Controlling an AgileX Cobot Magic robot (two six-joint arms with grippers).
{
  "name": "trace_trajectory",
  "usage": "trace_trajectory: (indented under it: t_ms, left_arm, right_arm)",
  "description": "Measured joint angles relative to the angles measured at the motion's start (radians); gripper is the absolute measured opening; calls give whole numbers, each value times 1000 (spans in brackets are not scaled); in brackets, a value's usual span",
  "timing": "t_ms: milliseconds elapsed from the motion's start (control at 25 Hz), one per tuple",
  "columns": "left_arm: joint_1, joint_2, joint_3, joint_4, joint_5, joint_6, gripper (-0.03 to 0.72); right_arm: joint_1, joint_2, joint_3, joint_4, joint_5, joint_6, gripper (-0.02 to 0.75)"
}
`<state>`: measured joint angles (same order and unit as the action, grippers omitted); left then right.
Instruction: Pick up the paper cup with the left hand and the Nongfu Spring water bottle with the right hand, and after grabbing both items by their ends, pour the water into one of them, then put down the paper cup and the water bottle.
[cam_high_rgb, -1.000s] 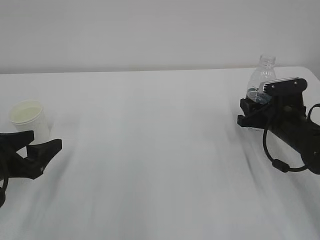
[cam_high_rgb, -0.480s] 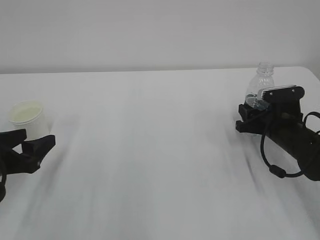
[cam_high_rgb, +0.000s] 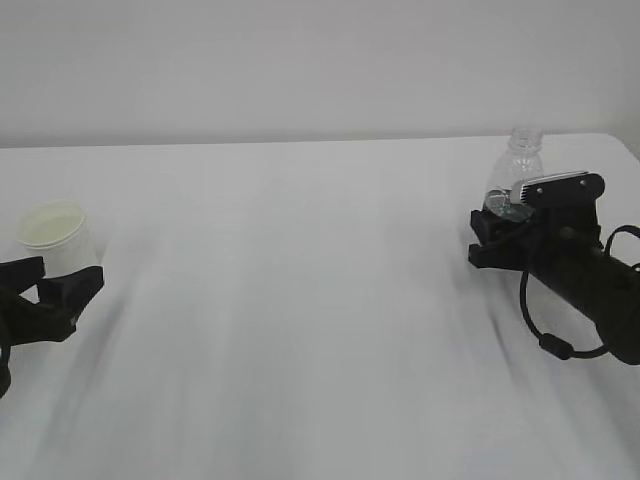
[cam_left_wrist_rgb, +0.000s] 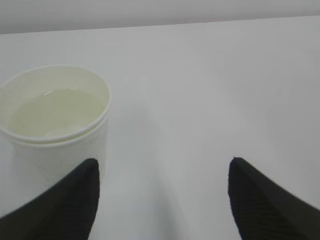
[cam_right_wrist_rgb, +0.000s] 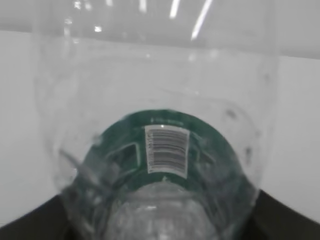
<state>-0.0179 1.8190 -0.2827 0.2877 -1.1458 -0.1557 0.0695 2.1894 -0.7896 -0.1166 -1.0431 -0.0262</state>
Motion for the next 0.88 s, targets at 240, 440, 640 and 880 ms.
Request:
trace_trajectory:
  t_ms: [240,440,640,880]
  left_arm:
    - [0,0,0,0,0,0,576]
    - [0,0,0,0,0,0,575]
    - [0,0,0,0,0,0,572]
    - [0,0,0,-2,0,0,570]
  right_arm:
    - [0,4,0,-55,-35,0,549]
    - [0,4,0,-57,-39,-2,569]
    - [0,4,6,-57,-52,-4,573]
    - [0,-20,71,-57,-85,-4,573]
